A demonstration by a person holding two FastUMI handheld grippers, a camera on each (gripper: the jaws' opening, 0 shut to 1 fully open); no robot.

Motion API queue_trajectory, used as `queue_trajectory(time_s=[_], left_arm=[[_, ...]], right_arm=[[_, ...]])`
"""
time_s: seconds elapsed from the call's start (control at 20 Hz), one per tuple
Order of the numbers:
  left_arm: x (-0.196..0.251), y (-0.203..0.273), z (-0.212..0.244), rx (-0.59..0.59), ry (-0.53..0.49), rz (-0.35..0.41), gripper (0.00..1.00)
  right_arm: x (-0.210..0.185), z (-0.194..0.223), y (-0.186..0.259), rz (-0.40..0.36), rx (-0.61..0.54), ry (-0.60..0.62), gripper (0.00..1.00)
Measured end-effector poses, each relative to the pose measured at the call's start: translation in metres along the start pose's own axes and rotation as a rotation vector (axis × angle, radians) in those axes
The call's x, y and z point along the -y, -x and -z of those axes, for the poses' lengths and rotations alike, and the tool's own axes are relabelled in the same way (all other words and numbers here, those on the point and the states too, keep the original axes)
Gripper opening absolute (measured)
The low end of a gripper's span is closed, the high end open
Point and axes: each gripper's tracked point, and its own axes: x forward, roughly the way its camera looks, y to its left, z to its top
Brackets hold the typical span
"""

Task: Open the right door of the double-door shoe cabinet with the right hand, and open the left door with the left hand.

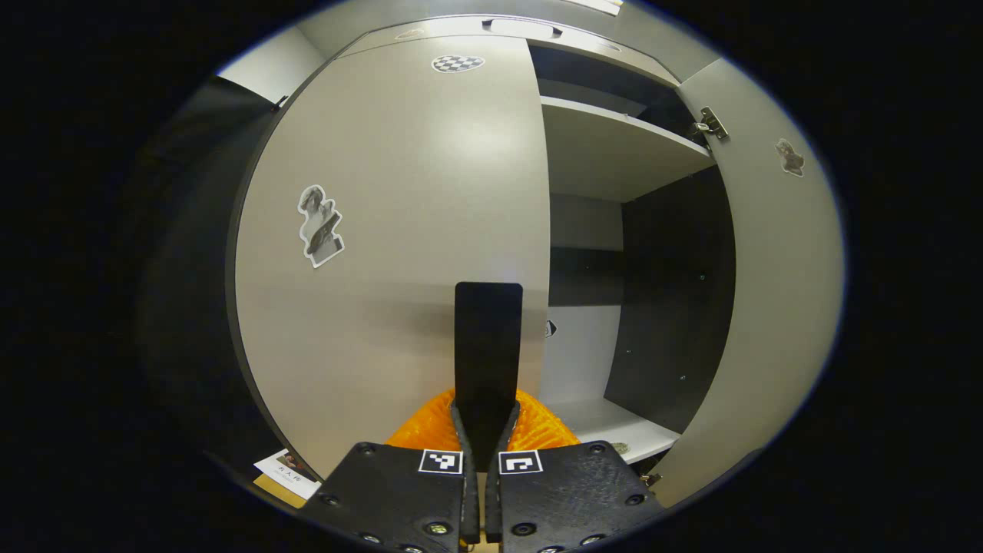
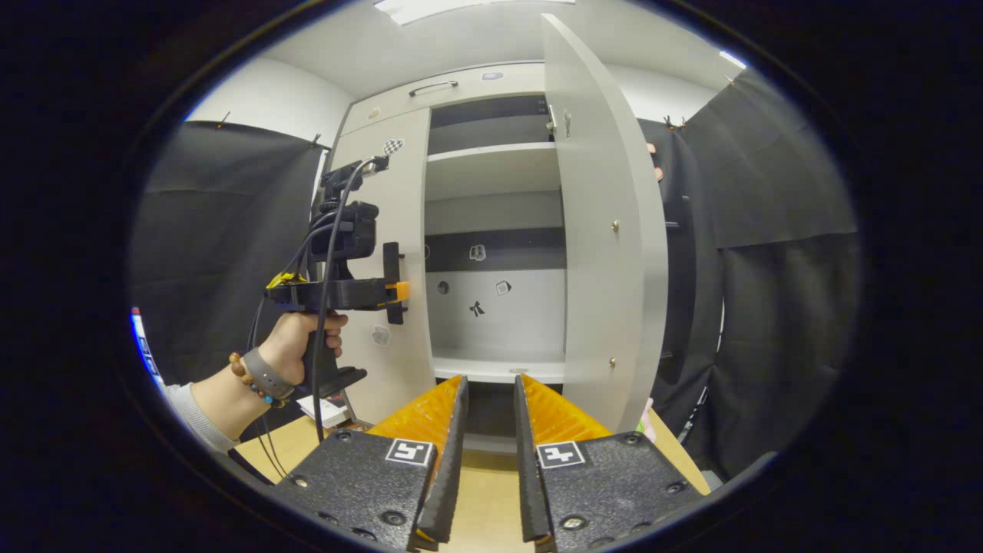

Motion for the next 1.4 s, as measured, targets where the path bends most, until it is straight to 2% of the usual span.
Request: queue_trajectory(time_s=[0.35, 0.7, 0.75, 0.85, 0.9, 0.95, 1.0, 1.1, 1.15, 1.3, 1.35, 1.4], left_arm=[[0.0, 0.008, 0.0, 0.002, -0.009, -0.003, 0.03], [-0.002, 0.038, -0.001, -0.02, -0.023, 0.025, 0.03], [-0.005, 0.04, 0.0, -0.02, -0.026, 0.026, 0.03], [-0.008, 0.048, -0.001, -0.01, -0.027, 0.024, 0.02], [-0.011, 0.052, -0.001, -0.009, -0.027, 0.022, 0.03], [-0.013, 0.056, 0.0, -0.01, -0.024, 0.019, 0.03], [-0.016, 0.06, 0.0, -0.011, -0.024, 0.017, 0.02], [-0.02, 0.068, 0.0, -0.011, -0.028, 0.015, 0.02], [-0.023, 0.073, 0.0, -0.011, -0.029, 0.013, 0.02], [-0.034, 0.086, -0.001, -0.004, -0.032, 0.009, 0.02], [-0.039, 0.09, -0.002, -0.002, -0.033, 0.004, 0.02], [-0.045, 0.096, -0.003, 0.004, -0.037, -0.005, 0.02]], right_arm=[[0.0, 0.005, 0.002, 0.02, -0.008, 0.019, 0.36], [-0.004, 0.008, 0.012, 0.036, -0.009, 0.013, 0.36], [-0.005, 0.007, 0.013, 0.038, -0.008, 0.013, 0.43], [-0.009, 0.007, 0.016, 0.038, -0.005, 0.012, 0.43], [-0.011, 0.006, 0.018, 0.039, -0.001, 0.012, 0.36], [-0.012, 0.006, 0.021, 0.042, -0.001, 0.014, 0.36], [-0.013, 0.006, 0.022, 0.045, -0.001, 0.015, 0.43], [-0.016, 0.006, 0.026, 0.05, 0.003, 0.018, 0.43], [-0.014, 0.004, 0.026, 0.053, 0.004, 0.02, 0.36], [-0.015, 0.005, 0.028, 0.061, 0.002, 0.017, 0.36], [-0.015, 0.006, 0.029, 0.066, 0.001, 0.013, 0.36], [-0.015, 0.005, 0.03, 0.069, 0.002, 0.01, 0.43]])
